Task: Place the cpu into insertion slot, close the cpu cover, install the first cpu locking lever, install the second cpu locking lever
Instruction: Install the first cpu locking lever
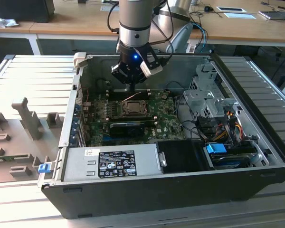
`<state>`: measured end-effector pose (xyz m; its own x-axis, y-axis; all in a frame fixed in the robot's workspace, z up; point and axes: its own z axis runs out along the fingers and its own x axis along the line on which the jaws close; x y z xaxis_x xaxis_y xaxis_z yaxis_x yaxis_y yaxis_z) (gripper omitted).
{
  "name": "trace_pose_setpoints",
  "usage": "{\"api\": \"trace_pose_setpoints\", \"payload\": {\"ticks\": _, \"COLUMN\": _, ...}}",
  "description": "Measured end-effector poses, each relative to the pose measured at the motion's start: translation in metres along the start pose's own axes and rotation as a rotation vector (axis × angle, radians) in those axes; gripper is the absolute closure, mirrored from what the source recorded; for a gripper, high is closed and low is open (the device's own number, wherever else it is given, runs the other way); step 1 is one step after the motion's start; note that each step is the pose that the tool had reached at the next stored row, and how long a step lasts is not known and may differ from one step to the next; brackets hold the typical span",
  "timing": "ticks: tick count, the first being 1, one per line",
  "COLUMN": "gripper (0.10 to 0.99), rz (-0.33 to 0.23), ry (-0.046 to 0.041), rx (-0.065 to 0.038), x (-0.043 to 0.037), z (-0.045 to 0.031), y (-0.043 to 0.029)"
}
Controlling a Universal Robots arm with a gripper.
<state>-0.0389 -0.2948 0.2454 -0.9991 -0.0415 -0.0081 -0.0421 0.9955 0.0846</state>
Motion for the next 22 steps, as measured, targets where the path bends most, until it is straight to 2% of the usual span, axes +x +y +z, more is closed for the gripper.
{"api": "trace_pose_setpoints", "payload": {"ticks": 2, "gripper": 0.980, "rz": 0.000, "ry": -0.0001, "rx": -0.002, "x": -0.0004, "z": 0.0007, "y": -0.0001}}
{"api": "trace_pose_setpoints", "payload": {"ticks": 6, "gripper": 0.980, "rz": 0.000, "ry": -0.0008, "rx": -0.013, "x": -0.0013, "z": 0.0036, "y": -0.0003}}
{"api": "trace_pose_setpoints", "payload": {"ticks": 22, "gripper": 0.980, "rz": 0.000, "ry": -0.0011, "rx": -0.025, "x": -0.0016, "z": 0.0064, "y": -0.0006}}
